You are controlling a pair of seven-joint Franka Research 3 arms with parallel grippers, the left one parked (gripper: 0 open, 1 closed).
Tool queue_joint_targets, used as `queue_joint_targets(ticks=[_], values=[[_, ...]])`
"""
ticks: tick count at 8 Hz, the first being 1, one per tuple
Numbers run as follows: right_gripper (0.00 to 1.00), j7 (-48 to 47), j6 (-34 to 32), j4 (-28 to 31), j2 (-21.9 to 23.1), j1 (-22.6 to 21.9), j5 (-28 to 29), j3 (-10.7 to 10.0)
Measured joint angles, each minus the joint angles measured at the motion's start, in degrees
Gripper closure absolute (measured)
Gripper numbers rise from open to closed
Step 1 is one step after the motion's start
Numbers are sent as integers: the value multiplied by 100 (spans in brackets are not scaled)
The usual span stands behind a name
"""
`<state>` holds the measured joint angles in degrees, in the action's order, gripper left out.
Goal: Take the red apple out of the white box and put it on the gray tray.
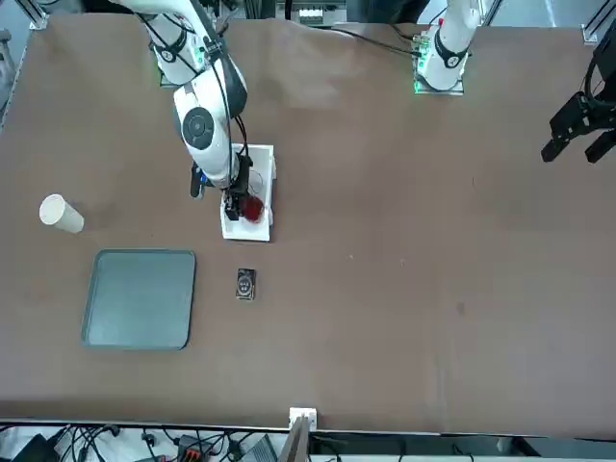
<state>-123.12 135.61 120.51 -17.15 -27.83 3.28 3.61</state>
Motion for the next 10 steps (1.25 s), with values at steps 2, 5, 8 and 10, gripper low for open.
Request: queue_joint_targets(ticks=[2,5,8,10], values=[[0,-300,112,0,-119,-2,0,-4],[0,-340,223,0,-297,-22,0,-4],[0,-351,225,-1,-340,-81,0,-3],[0,-356,227,-1,-413,-124,-3,-2]])
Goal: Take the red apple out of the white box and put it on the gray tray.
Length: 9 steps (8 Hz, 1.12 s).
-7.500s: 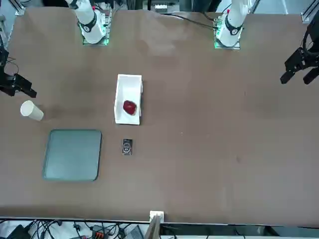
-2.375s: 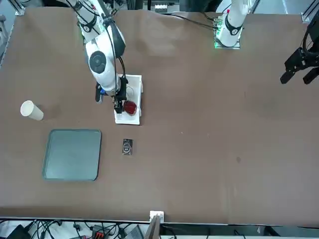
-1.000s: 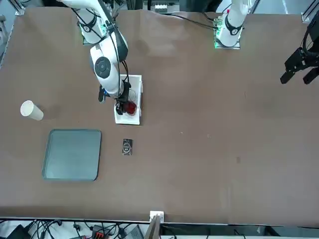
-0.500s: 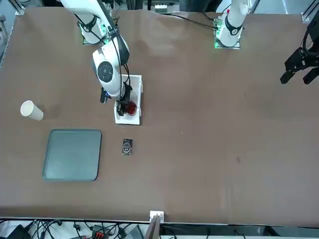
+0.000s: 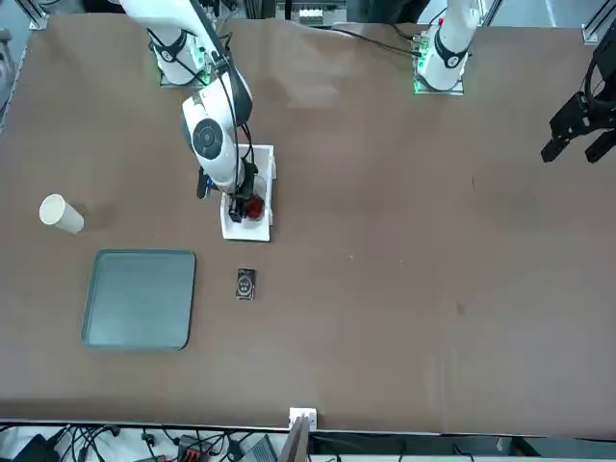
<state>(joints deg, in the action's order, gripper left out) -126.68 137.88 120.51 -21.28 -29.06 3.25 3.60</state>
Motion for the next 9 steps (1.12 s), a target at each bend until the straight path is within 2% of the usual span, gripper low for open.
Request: queue_joint_targets(ticks=[6,9], values=[[1,0,42,0,-169,-41,-12,0],[22,97,55,-22,-169,-41,-16,-2]])
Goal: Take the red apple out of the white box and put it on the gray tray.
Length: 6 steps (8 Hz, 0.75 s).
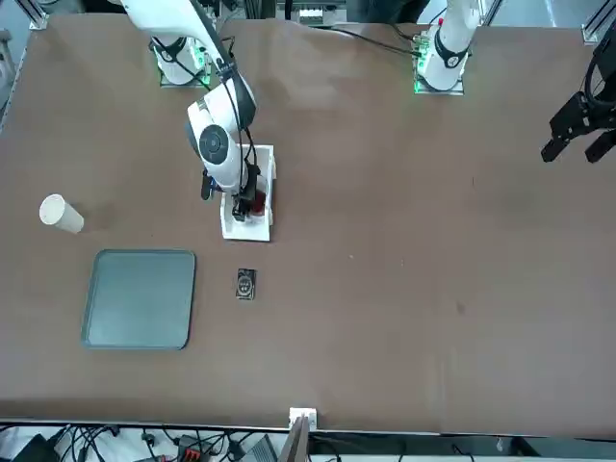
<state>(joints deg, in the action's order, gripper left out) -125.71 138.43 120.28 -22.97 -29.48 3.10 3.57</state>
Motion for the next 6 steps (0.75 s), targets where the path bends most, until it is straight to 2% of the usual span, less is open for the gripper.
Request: queue_joint_targets(ticks=[3,6], values=[[27,118,0,-23,10,8,-1,-16],[27,475,-180,-88,137,83,-3,-80]])
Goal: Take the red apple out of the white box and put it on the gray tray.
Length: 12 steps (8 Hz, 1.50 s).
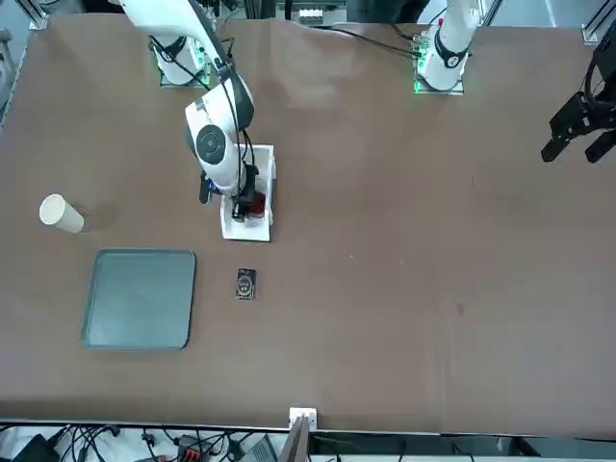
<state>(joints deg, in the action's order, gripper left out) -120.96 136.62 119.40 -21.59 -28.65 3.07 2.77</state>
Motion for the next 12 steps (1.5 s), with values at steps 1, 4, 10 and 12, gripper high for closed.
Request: queue_joint_targets(ticks=[1,4,10,12], values=[[27,237,-260,-29,168,109,0,-12],[27,669,-1131,-323,733,387,5,-21],[27,3576,-2804,-1941,860,1397,77,-65],[27,5520,-2979,-2366,815,1935,70,-82]])
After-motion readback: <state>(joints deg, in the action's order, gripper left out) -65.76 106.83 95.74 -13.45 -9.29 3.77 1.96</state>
